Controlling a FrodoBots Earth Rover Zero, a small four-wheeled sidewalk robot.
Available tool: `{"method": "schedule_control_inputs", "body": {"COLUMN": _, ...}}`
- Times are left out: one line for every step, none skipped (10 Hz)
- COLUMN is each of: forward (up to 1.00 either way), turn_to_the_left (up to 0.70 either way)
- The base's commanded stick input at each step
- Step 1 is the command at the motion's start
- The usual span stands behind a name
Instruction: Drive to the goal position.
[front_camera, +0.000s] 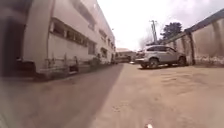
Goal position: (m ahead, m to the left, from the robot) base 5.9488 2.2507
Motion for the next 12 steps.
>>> {"method": "schedule_control_inputs", "body": {"forward": 0.50, "turn_to_the_left": 0.00}}
{"method": "schedule_control_inputs", "body": {"forward": 0.50, "turn_to_the_left": 0.00}}
{"method": "schedule_control_inputs", "body": {"forward": 0.50, "turn_to_the_left": 0.00}}
{"method": "schedule_control_inputs", "body": {"forward": 0.50, "turn_to_the_left": 0.00}}
{"method": "schedule_control_inputs", "body": {"forward": 0.50, "turn_to_the_left": 0.00}}
{"method": "schedule_control_inputs", "body": {"forward": 0.50, "turn_to_the_left": 0.00}}
{"method": "schedule_control_inputs", "body": {"forward": 0.50, "turn_to_the_left": 0.00}}
{"method": "schedule_control_inputs", "body": {"forward": 0.50, "turn_to_the_left": 0.00}}
{"method": "schedule_control_inputs", "body": {"forward": 0.50, "turn_to_the_left": 0.00}}
{"method": "schedule_control_inputs", "body": {"forward": 0.50, "turn_to_the_left": 0.00}}
{"method": "schedule_control_inputs", "body": {"forward": 0.50, "turn_to_the_left": 0.00}}
{"method": "schedule_control_inputs", "body": {"forward": 0.50, "turn_to_the_left": 0.00}}
